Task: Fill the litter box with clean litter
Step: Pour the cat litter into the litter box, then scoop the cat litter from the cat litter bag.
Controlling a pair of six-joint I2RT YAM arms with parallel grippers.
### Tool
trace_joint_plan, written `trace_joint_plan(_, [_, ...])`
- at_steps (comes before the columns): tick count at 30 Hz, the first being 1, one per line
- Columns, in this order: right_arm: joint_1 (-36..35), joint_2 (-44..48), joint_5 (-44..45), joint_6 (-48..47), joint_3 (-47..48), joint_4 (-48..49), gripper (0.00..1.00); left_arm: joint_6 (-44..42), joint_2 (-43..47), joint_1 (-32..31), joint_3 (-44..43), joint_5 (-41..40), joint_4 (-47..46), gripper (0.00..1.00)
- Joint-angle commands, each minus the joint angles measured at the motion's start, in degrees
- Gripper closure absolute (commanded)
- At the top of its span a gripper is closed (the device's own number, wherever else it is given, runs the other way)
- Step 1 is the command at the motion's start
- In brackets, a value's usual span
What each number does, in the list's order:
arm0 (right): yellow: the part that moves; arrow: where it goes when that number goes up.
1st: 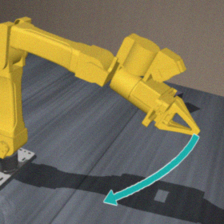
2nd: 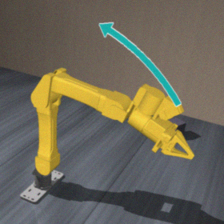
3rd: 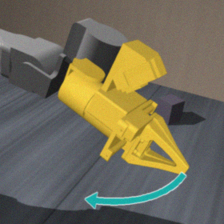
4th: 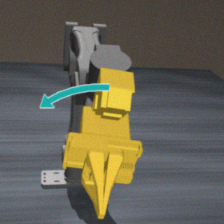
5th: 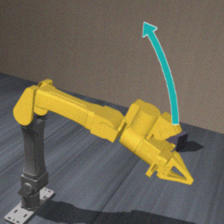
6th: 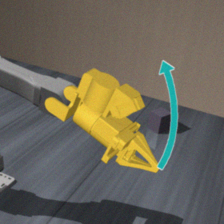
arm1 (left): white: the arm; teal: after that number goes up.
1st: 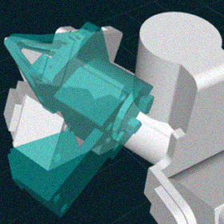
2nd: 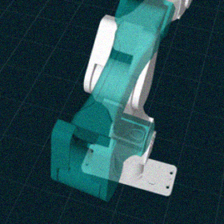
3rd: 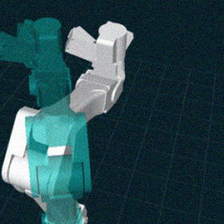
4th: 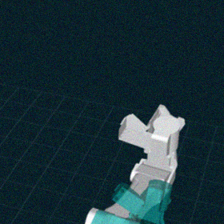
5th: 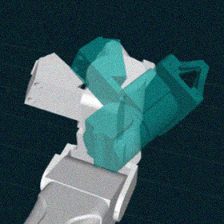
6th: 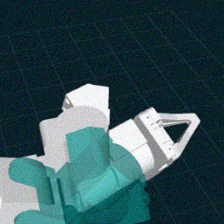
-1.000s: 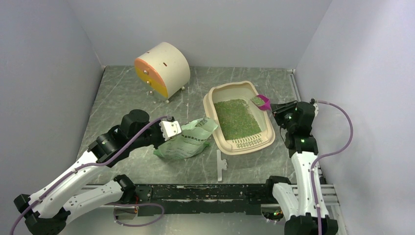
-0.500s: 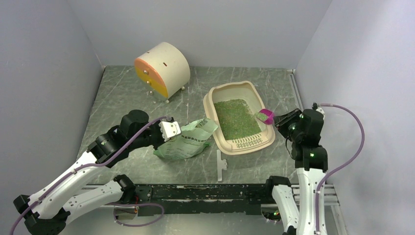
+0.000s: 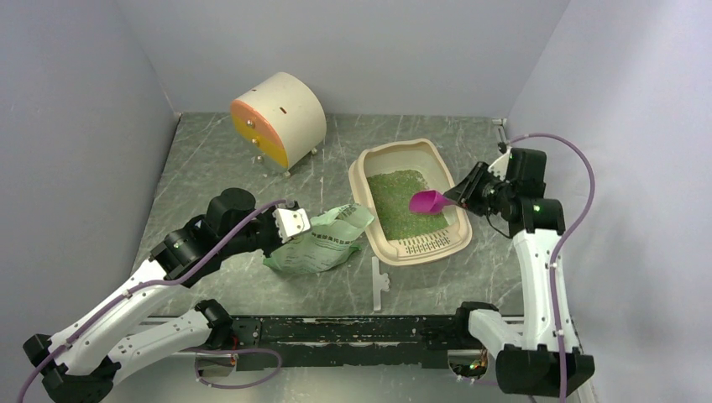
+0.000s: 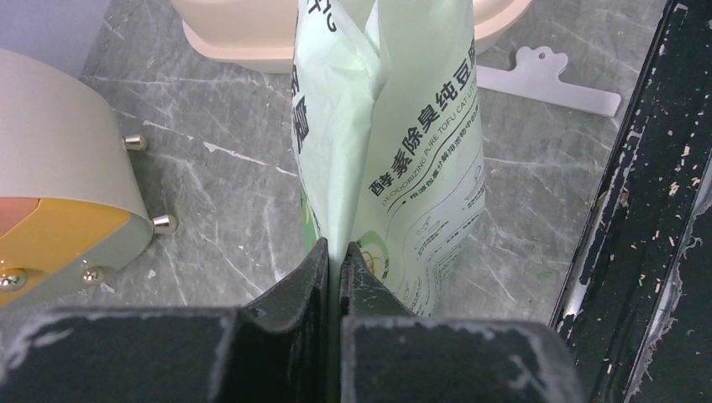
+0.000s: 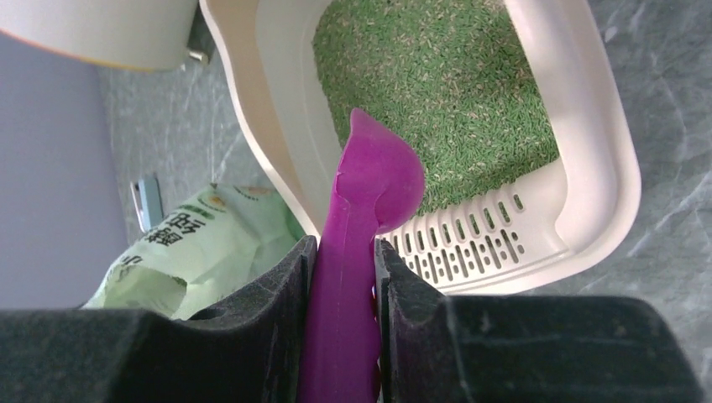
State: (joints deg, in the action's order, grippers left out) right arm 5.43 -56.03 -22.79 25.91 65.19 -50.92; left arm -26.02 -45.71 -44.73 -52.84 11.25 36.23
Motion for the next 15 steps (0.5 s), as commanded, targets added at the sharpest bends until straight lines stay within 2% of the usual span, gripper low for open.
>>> trace_joint_plan(1, [-3.42,-3.79,1.13,-6.15,7.21,-5.51,1.00,-0.36,0.94,-0.07,-4.39,1.94,-6.51,0.95])
trace_joint_plan(5, [-7.08,-7.00,10.25,-7.98,12.86,-11.61,1.00,-0.52,0.85,-0.08,-4.78,1.85,-6.09,0.95])
trace_joint_plan(7, [-7.94,-8.67,11.24,-8.70,15.47,-14.49,1.00,-0.40,0.98,-0.02,-4.98,1.85,-5.88,0.95])
trace_joint_plan(11, [-8.30,-8.99,-1.56,-9.00,19.17,-13.86,1.00,-0.59,0.89,-0.06,-5.07,2.35,-5.74,0.95])
trace_joint_plan(15, [-8.25,-8.15,-9.58,-6.44,24.47,-12.02,1.00,-0.79,0.34,-0.09,-5.40,2.97,-4.76,0.95])
